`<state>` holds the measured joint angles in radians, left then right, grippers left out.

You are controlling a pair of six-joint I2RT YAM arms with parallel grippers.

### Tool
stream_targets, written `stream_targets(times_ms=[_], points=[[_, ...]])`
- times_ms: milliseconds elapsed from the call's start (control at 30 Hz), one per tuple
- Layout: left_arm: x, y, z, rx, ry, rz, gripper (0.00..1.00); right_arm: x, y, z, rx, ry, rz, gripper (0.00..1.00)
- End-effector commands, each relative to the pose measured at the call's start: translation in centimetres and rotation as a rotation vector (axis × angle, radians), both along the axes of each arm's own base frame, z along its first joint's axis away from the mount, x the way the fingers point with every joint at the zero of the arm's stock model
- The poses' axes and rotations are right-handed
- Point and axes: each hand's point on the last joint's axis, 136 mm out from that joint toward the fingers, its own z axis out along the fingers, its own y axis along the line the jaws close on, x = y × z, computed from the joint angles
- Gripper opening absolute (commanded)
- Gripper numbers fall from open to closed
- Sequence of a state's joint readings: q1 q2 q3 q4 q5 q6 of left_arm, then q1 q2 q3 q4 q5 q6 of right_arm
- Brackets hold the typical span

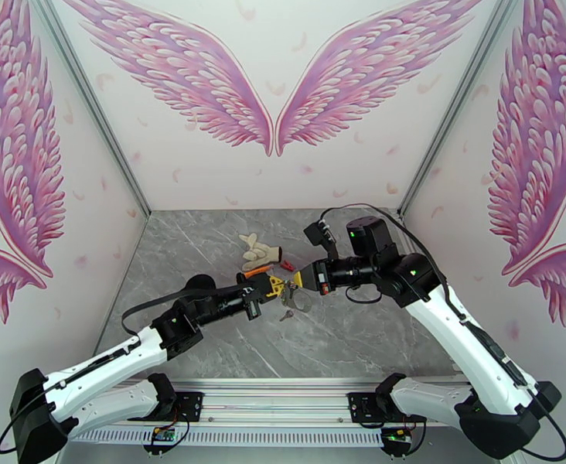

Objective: Remove the keys from the keyring

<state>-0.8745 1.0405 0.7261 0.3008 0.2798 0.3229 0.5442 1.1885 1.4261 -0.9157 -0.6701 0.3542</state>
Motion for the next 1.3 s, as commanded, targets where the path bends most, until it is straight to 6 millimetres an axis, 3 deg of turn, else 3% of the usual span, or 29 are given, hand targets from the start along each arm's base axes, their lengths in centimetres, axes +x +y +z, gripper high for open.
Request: stream_targets(times_ms=[0,233,733,1000,1267], points=[[2.0,0.3,-1.4,-0.009,0.065,0.096,0.01,-0.5,0.5,2.3,0.063,-0.033,0.024,0.0],[2.0,-0.2,-1.3,0.018,0.154,0.098,0.12,-0.2,0.5,1.4,0.044,-0.021,0.016,0.0],[-0.4,-0.9,-0.9,0.206,0.271,0.039,0.28,0.2,0.8,0.5,0.031,0.002,0.015,0.0],[0.6,-0.8,-0.5,0.275,0.229,0.084,0.31,0.0,1.0,0.2,0.019,0.003,0.029,0.0],[1.0,-1.7,-0.1,0.327,0.177,0.055,0.28,0.1,0.8,-0.3,-0.008,0.002,0.033,0.0]])
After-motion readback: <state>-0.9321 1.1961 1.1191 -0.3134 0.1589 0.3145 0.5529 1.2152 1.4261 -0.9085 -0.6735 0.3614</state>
